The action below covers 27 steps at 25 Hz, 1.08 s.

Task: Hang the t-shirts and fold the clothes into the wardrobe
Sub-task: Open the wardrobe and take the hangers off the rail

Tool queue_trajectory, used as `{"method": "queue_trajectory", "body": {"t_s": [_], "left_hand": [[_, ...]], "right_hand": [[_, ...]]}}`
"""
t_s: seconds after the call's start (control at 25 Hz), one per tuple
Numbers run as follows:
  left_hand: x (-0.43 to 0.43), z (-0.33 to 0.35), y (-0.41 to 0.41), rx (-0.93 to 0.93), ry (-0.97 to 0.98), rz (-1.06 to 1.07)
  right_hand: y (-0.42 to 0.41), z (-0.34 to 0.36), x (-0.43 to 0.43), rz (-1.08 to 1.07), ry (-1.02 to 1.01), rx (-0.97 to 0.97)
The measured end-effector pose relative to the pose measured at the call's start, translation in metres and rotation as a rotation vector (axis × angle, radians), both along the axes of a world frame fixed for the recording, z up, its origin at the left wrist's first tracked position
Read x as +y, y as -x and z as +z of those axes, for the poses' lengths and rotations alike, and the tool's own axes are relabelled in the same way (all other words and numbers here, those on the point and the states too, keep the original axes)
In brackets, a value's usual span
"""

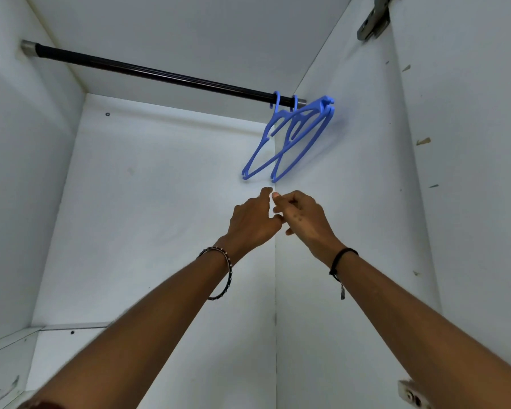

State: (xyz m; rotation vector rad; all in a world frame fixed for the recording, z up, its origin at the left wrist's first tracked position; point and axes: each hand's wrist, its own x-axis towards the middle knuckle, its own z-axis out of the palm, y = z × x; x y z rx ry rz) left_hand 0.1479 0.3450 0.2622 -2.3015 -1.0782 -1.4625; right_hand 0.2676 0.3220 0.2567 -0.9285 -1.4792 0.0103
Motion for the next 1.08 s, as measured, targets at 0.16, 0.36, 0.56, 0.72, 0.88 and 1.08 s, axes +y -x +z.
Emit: {"method": "queue_trajectory", "body": {"t_s": [0.16, 0.36, 0.56, 0.72, 0.88, 1.08], "left_hand": [[0.023, 0.043, -0.017, -0.039, -0.043, 0.013], [0.03, 0.073, -0.034, -0.014, -0.119, 0.04], [0.034, 0.086, -0.038, 0.018, -0.149, 0.077], [0.037, 0.087, -0.028, 0.002, -0.141, 0.106], [0.038, 0.084, -0.02, 0.031, -0.148, 0.14], [0.041, 0.086, -0.016, 0.036, -0.142, 0.135]], "right_hand": [[-0.024, 0.059, 0.023, -0.053, -0.118, 0.212], [-0.043, 0.124, 0.04, -0.026, -0.221, 0.293], [-0.044, 0.158, 0.053, 0.011, -0.215, 0.274], [-0.045, 0.17, 0.064, -0.084, -0.285, 0.237], [-0.044, 0.175, 0.067, -0.12, -0.316, 0.215], [-0.041, 0.176, 0.07, -0.175, -0.403, 0.159]]}}
